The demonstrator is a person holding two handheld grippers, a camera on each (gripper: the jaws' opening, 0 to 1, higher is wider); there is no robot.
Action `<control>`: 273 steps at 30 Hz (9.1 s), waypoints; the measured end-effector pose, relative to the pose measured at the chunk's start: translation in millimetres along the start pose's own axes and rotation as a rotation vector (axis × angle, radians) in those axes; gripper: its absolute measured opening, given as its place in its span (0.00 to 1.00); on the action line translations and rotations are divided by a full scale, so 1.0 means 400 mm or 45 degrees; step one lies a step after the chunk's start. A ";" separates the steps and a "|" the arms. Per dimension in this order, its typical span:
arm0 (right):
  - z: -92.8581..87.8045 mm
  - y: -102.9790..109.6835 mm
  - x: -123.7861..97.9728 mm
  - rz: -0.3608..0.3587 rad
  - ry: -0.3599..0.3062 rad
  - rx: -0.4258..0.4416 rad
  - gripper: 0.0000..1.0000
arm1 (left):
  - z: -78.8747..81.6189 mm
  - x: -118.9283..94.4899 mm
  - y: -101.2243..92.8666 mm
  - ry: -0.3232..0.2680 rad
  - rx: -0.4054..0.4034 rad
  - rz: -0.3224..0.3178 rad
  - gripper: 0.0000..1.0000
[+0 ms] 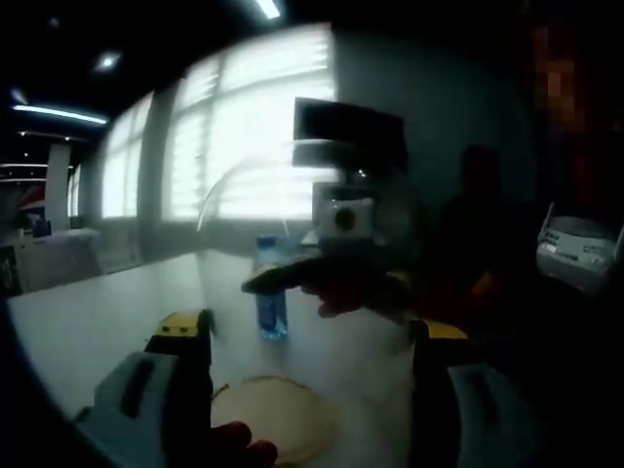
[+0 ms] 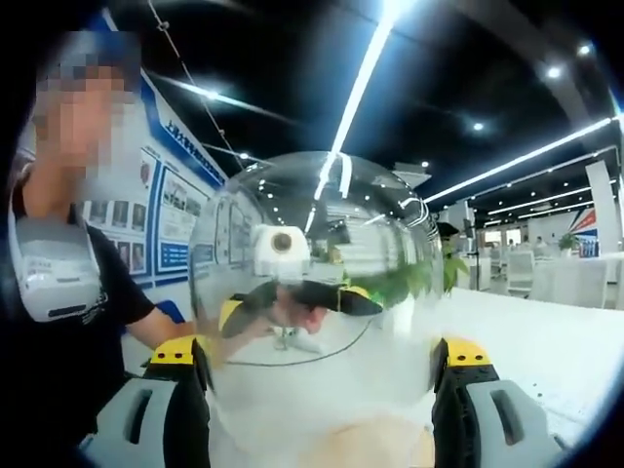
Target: Open the cover put in the Mizone put the cover back on
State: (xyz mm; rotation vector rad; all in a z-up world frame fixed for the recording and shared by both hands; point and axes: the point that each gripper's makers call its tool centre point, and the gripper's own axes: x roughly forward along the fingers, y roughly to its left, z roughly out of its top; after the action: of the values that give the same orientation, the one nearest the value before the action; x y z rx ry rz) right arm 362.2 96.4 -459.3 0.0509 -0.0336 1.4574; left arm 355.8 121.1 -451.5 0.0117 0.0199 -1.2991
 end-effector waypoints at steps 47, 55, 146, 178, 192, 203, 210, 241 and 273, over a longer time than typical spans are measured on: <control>-0.047 0.266 -0.038 0.030 -0.008 -0.011 0.90 | -0.043 -0.064 -0.259 0.016 0.012 0.042 0.73; -0.058 0.289 -0.034 0.026 0.005 0.004 0.90 | -0.055 -0.074 -0.276 0.016 -0.010 0.047 0.74; -0.149 0.332 -0.247 -0.449 -0.003 -0.177 0.26 | -0.142 -0.267 -0.284 -0.167 0.046 0.466 0.23; -0.295 0.244 -0.367 -0.852 0.111 -0.079 0.19 | -0.310 -0.318 -0.170 -0.092 0.007 0.688 0.17; -0.302 0.236 -0.396 -0.900 0.052 -0.030 0.18 | -0.345 -0.315 -0.179 -0.031 -0.020 0.678 0.17; -0.298 0.236 -0.394 -0.913 0.056 -0.066 0.18 | -0.343 -0.315 -0.176 -0.034 -0.050 0.691 0.17; -0.299 0.232 -0.397 -0.919 0.057 -0.053 0.18 | -0.343 -0.319 -0.170 -0.033 -0.049 0.713 0.17; -0.290 0.230 -0.392 -0.972 0.109 -0.112 0.18 | -0.321 -0.322 -0.182 -0.069 0.036 0.702 0.17; -0.134 0.001 -0.433 -1.179 0.101 -0.119 0.24 | -0.354 -0.322 -0.167 -0.016 -0.008 0.688 0.18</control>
State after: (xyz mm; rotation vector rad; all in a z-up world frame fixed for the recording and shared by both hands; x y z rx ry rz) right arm 342.0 -72.4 -522.3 -0.0634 -0.0094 0.5299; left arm 255.8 230.1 -590.0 0.0034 0.0091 -0.7589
